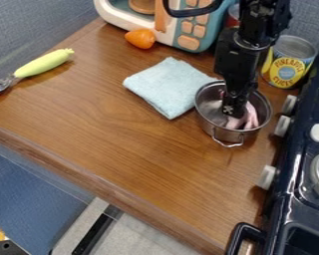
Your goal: Take the pink object out of the pot and put it above the yellow spoon
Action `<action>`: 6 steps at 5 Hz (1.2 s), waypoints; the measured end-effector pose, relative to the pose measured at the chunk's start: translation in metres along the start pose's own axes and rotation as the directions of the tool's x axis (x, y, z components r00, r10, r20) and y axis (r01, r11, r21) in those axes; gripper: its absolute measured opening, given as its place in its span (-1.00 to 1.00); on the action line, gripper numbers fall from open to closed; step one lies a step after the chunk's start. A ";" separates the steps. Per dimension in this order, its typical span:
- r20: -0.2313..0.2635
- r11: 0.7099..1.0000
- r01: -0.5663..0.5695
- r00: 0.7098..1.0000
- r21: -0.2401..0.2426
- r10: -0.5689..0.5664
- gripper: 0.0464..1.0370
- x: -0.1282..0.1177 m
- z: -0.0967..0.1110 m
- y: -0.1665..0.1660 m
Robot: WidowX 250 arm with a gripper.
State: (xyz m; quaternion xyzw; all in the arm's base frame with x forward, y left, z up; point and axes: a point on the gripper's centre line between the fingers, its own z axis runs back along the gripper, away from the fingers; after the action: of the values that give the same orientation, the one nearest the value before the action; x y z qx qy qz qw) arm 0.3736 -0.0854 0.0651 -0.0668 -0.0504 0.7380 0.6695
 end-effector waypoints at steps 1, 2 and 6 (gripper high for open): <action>0.024 1.000 -0.014 1.000 0.001 0.014 -0.46 0.004 0.009 0.001; 0.018 0.998 -0.041 0.999 -0.049 0.042 -0.54 0.014 0.032 0.000; 0.123 0.896 -0.422 0.890 -0.139 0.438 -0.59 0.153 0.093 0.002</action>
State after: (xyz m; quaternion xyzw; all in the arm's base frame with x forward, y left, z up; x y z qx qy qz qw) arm 0.3421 0.0679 0.1517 -0.0566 -0.1246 0.8671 0.4790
